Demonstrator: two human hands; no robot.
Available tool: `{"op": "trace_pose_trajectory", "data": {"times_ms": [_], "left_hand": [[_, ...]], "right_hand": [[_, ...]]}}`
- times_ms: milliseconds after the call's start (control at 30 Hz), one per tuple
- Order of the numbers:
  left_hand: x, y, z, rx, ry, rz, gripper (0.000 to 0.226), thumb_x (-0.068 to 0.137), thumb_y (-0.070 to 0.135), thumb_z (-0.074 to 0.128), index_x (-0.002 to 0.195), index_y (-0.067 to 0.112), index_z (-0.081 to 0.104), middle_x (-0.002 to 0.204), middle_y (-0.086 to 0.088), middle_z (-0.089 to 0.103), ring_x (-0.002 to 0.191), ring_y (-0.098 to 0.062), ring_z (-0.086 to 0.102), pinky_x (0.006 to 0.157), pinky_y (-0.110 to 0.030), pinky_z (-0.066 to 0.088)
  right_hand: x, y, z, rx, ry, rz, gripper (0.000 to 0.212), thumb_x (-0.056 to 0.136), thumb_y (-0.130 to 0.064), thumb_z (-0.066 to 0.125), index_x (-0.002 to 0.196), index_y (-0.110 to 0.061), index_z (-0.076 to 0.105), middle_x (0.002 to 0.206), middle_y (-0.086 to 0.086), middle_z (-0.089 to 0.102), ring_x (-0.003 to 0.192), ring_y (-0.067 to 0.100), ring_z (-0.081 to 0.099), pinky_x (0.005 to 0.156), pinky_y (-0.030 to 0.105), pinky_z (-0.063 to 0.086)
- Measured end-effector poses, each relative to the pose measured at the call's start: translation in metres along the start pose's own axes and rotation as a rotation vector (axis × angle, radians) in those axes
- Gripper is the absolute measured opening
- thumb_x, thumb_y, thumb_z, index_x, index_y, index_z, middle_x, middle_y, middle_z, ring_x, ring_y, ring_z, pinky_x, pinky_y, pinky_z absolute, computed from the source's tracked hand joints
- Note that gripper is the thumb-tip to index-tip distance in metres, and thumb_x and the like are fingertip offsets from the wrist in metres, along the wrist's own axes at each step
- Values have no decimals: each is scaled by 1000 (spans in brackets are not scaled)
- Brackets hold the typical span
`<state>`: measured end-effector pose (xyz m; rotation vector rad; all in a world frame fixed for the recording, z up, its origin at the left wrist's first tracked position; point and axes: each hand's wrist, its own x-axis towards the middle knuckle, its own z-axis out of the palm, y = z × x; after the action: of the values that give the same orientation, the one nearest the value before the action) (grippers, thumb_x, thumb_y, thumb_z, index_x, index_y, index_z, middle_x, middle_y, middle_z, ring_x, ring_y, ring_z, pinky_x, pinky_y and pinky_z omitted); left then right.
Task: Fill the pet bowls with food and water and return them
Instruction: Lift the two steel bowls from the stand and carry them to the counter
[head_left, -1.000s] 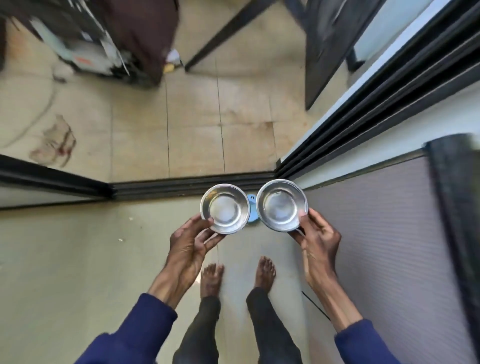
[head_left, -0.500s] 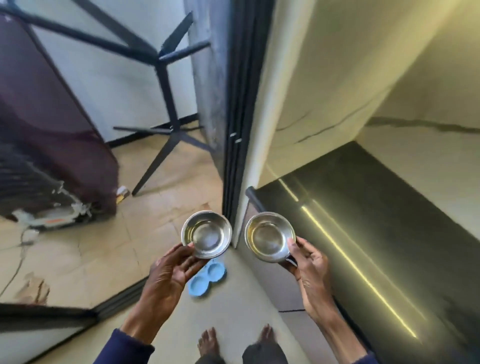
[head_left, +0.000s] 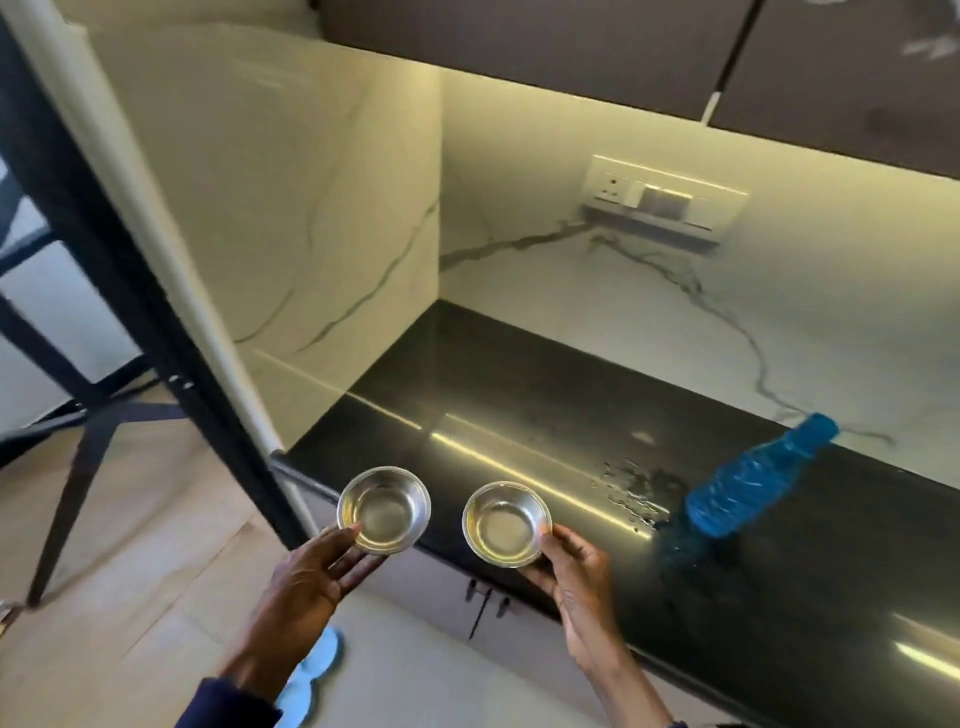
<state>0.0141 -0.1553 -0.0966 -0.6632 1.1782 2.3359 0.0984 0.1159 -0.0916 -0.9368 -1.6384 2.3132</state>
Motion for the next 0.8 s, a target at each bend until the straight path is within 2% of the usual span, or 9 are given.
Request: {"op": "trace_pose_trajectory", "data": {"times_ms": [133,233,367,467,567,667,733,800], "left_hand": [[20,-24,32,70,16,-123,11,94,0,57,100,-3,66,101,-25,70,96,-37,71,71,-42,65],[42,-33,58,125,32,-174,7,95,0,57,95,0,65,98,-23,66,92,-34,66,65,-41,65],[78,-34,81,197,-3,-202,10,97,0,55,97,-1,65,98,-22,67,92,-33,66,57,-38,64],[114,-31,93,230,-42,-220,10,97,-3,54,102,-5,63,105,-25,64,98,-35,64,62,-40,65],[156,-24,104,272,-57,-242,11,97,-4,53,101,-4,63,105,-25,63,99,-36,63,63,-41,64],[195,-19,115,338,-68,-238,10,95,-5,56,98,-2,65,100,-21,65,109,-40,61,76,-45,62],[217,-14,122,375,-59,-243,14,94,-7,57,106,-7,64,101,-21,66,118,-43,58,86,-50,56],[237,-12,129,415,-40,-249,30,93,-9,57,123,-13,59,111,-26,64,122,-46,57,96,-54,51]], "right_hand": [[16,4,-39,32,139,69,19,93,-7,68,110,1,70,102,21,75,95,28,71,74,38,63],[34,5,-53,72,211,115,11,93,-2,67,103,-2,70,102,21,73,99,31,70,72,38,64],[69,7,-55,77,301,176,7,93,-2,66,99,-4,69,102,21,72,96,31,70,70,37,63],[102,11,-48,80,371,217,9,93,-4,67,101,-6,68,105,21,72,99,34,71,70,36,63],[136,19,-34,89,440,222,18,93,-4,68,110,-1,67,105,21,71,96,33,71,61,29,63],[163,23,-22,109,496,218,24,92,-2,68,115,6,66,108,25,70,93,32,70,60,28,61],[177,22,-13,108,514,214,24,93,0,67,115,8,65,108,25,70,96,33,69,65,29,61],[190,21,-6,112,536,206,23,93,2,65,115,9,65,105,23,69,99,34,69,63,28,62]]}}
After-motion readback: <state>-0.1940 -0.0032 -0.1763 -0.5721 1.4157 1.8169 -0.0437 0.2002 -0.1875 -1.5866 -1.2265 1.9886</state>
